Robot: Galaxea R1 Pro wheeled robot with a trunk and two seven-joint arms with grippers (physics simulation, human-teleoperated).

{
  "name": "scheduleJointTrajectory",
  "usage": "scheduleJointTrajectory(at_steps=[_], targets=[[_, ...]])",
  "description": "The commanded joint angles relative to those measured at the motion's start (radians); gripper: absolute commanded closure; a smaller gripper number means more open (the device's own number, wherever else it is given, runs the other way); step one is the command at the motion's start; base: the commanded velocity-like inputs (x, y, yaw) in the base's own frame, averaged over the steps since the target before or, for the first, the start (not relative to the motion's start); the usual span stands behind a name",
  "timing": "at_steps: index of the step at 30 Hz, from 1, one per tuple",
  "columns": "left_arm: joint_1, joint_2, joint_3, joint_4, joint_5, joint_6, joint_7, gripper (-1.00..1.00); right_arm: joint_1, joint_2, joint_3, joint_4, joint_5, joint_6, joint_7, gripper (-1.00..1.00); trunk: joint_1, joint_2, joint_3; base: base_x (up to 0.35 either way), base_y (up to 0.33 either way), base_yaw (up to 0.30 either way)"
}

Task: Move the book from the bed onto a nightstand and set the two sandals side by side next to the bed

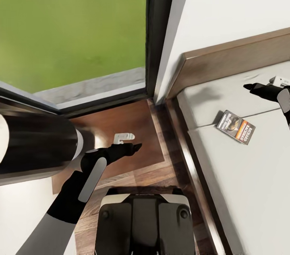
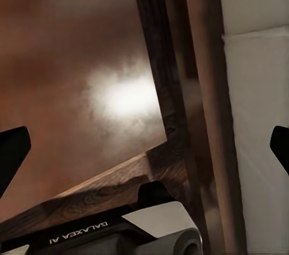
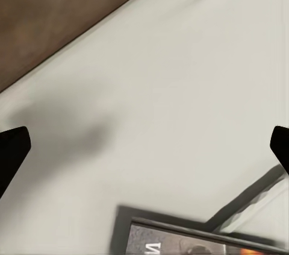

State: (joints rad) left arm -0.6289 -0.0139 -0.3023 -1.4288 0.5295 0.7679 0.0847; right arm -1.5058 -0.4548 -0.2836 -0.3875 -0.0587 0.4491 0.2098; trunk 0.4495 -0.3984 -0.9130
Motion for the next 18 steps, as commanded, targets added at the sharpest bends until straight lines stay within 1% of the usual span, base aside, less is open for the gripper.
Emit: scheduleJointTrajectory(at_steps=[1, 10, 14, 18], targets=[[0.000, 0.000, 0.000, -0.001, 0.010, 0.004, 0.009, -1.00, -0.001, 0.000, -0.005, -0.002, -0.006, 0.006, 0.002, -1.00, 0.001, -0.002, -0.003, 0.000, 0.000, -0.059], [0.000, 0.000, 0.000, -0.001, 0.010, 0.004, 0.007, -1.00, -0.001, 0.001, -0.004, -0.004, -0.006, 0.007, 0.002, -1.00, 0.001, -0.002, -0.011, 0.003, 0.000, -0.019], [0.000, 0.000, 0.000, -0.001, 0.010, 0.004, 0.005, -1.00, -0.001, 0.001, -0.003, -0.005, -0.006, 0.008, 0.002, -1.00, 0.001, -0.002, -0.012, 0.123, -0.040, -0.001], [0.000, 0.000, 0.000, -0.001, 0.010, 0.004, 0.005, -1.00, -0.001, 0.001, -0.003, -0.005, -0.006, 0.008, 0.002, -1.00, 0.001, -0.002, -0.012, 0.054, -0.012, 0.000]])
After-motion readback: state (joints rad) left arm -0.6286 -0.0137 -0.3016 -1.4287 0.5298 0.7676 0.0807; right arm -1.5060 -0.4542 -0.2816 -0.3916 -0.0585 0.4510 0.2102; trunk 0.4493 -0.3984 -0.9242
